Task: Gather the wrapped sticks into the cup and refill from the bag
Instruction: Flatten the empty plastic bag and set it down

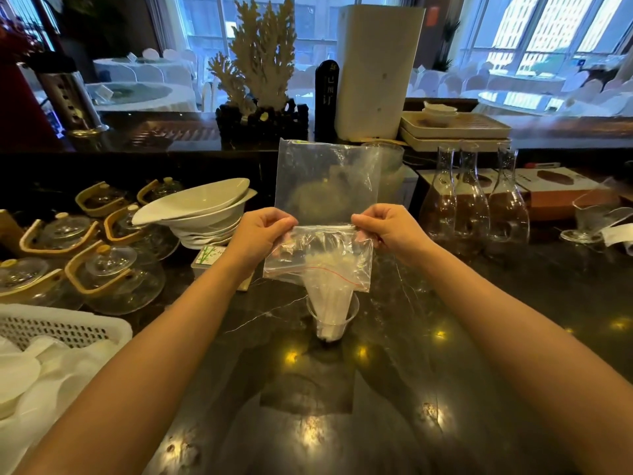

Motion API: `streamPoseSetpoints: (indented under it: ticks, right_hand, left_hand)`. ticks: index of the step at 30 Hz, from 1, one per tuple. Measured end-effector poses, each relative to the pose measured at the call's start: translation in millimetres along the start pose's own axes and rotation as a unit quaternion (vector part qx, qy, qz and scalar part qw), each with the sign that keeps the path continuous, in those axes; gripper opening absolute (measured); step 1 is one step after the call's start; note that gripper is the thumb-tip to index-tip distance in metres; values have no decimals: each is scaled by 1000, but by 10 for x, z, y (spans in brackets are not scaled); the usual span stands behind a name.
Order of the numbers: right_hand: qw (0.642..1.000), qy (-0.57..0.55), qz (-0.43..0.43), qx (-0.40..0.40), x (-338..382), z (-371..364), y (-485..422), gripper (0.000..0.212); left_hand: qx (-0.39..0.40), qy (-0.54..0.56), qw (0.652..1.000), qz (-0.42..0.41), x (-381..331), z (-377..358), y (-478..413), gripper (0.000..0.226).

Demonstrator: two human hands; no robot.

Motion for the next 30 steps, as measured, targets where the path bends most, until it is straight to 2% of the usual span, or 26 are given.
streamPoseSetpoints:
  ticks: [8,12,15,17,19,22,24,27,30]
  right_hand:
    - [996,-82,-8,32,133,52,113,17]
    - [987,-147,34,52,274,166,82,17]
    - [993,-84,77,35,314,198,55,20]
    - [982,-179,50,17,280,186,28,31]
    - [974,-223,40,-21,239,197,-21,38]
    - [987,-121,69,-77,202,210,-60,15]
    - [990,-68,86,-88,165,228,-78,19]
    - [990,-88,81,-78,124,248,-116,25]
    - [991,-98,73,-49,107,270,-156,29]
  left_hand:
    - [9,3,1000,-29,-103,116,69,13]
    - [78,86,993,-25,-268,210,20,16]
    - [133,145,980,-22,-289,222,-26,20]
    - [149,222,964,8,-278,187,-62,30]
    - [124,264,956,21,-263,147,-116,26]
    - [46,202,978,14,-247,84,-225,12]
    - [36,193,980,26,-233,36,-286,20]
    - [78,214,972,52,-252,-7,-338,28]
    - [124,182,974,55,-289,-48,-379,37]
Point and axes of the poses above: each hand's wrist, its own y-axis away from the middle knuckle, its own z-axis out of the back of the hand, x = y × z, the point moved 3 cm from there along -y, towards the middle knuckle, and after that the axes turned 8 degrees about z, right-handed, at the moved point
